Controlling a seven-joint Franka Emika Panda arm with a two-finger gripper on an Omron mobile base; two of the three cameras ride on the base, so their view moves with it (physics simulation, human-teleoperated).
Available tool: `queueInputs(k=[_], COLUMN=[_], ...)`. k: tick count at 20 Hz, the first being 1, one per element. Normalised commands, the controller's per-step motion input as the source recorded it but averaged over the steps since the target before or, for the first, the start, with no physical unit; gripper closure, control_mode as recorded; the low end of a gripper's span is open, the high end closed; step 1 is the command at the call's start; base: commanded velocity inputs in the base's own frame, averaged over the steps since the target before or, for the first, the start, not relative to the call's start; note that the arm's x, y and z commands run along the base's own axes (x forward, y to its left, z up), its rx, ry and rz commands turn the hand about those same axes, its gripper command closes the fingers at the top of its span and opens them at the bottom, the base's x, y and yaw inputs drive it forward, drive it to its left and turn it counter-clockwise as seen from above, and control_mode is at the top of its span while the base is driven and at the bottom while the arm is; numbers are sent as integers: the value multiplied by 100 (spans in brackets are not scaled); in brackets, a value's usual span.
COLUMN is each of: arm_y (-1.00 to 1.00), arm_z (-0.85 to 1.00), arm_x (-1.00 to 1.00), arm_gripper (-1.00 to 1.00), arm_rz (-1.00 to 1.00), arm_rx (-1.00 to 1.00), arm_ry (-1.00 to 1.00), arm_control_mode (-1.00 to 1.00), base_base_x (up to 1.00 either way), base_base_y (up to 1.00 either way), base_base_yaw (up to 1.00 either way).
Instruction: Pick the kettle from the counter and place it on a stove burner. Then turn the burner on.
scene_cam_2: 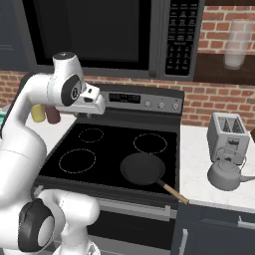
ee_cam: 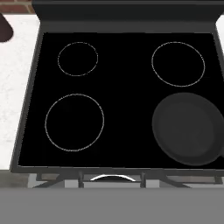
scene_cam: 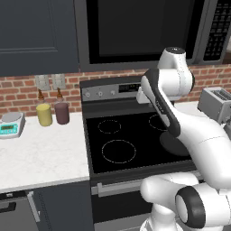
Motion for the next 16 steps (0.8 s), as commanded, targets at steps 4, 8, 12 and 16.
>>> queueInputs(k=[4,8,12,16], arm_y=[-1,-1,-13,-34], arm_z=[-2,-9,-36,-31], arm_x=[0,0,2,-1], arm_gripper=[-100,-100,-100,-100], arm_rz=[0,0,-2,-12], arm_rx=[1,0,-3,-2], arm_ry=[1,5,2,-1], arm_control_mode=[-100,-100,-100,-100], base_base_x=[0,0,0,0], base_base_y=[0,0,0,0], base_base_yaw=[0,0,0,0])
